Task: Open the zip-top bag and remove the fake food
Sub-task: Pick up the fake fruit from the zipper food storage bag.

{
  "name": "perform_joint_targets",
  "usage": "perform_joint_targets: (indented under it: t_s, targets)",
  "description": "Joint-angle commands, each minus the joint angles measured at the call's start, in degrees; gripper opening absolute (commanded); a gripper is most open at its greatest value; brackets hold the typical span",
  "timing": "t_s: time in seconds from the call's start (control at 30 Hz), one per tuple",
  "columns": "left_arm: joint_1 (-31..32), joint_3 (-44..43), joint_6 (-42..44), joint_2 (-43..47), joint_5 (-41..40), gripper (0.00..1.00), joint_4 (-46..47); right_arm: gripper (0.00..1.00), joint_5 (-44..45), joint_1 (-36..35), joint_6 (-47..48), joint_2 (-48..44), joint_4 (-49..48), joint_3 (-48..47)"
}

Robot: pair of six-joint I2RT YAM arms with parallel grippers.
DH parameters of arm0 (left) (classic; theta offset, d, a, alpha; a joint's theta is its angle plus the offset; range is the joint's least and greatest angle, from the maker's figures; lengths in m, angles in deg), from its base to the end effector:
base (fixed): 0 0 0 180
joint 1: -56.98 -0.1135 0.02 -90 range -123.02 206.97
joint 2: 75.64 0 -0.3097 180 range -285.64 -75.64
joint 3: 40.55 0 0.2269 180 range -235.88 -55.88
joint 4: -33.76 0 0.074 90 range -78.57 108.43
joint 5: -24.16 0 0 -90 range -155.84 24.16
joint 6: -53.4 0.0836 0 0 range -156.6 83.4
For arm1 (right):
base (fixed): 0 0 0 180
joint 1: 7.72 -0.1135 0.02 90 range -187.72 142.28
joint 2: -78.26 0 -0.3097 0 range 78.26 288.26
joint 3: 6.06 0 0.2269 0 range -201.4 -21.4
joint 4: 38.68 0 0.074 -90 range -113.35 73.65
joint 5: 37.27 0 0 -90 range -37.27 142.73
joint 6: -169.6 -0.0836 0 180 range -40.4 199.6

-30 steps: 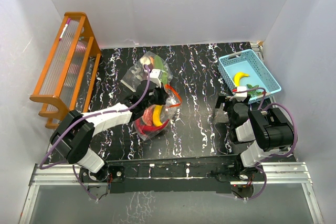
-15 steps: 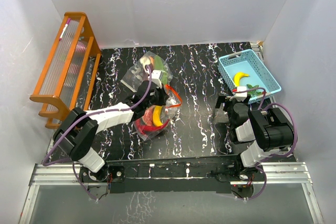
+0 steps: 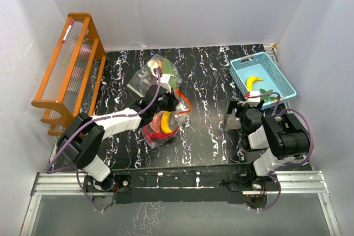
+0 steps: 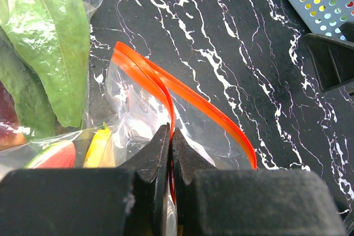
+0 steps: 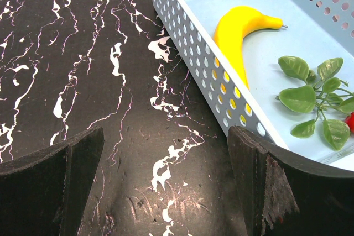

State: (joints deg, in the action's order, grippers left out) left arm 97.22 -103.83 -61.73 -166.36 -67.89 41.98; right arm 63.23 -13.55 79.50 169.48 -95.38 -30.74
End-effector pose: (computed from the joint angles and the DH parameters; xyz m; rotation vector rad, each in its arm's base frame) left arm 0.2874 -0.2393 0.2668 0.2348 1.9615 -0.7281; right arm 0.2710 0.0124 0.1883 0.0473 1.7397 -0.0837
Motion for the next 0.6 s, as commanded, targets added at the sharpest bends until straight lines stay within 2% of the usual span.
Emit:
perform_joint_targets:
  t_s: [0.0, 0.57]
  targets:
    - [-0.3, 0.4, 0.7, 1.1, 0.8, 0.0, -0.4, 0.98, -0.2, 0.3, -0.1, -0.3, -2.7, -1.4]
    - [-0.3, 1.9, 1.5, 4.6, -0.8, 0.0, -2.2, 0.98, -0.2, 0.3, 0.0, -0.3, -2.7, -1.4]
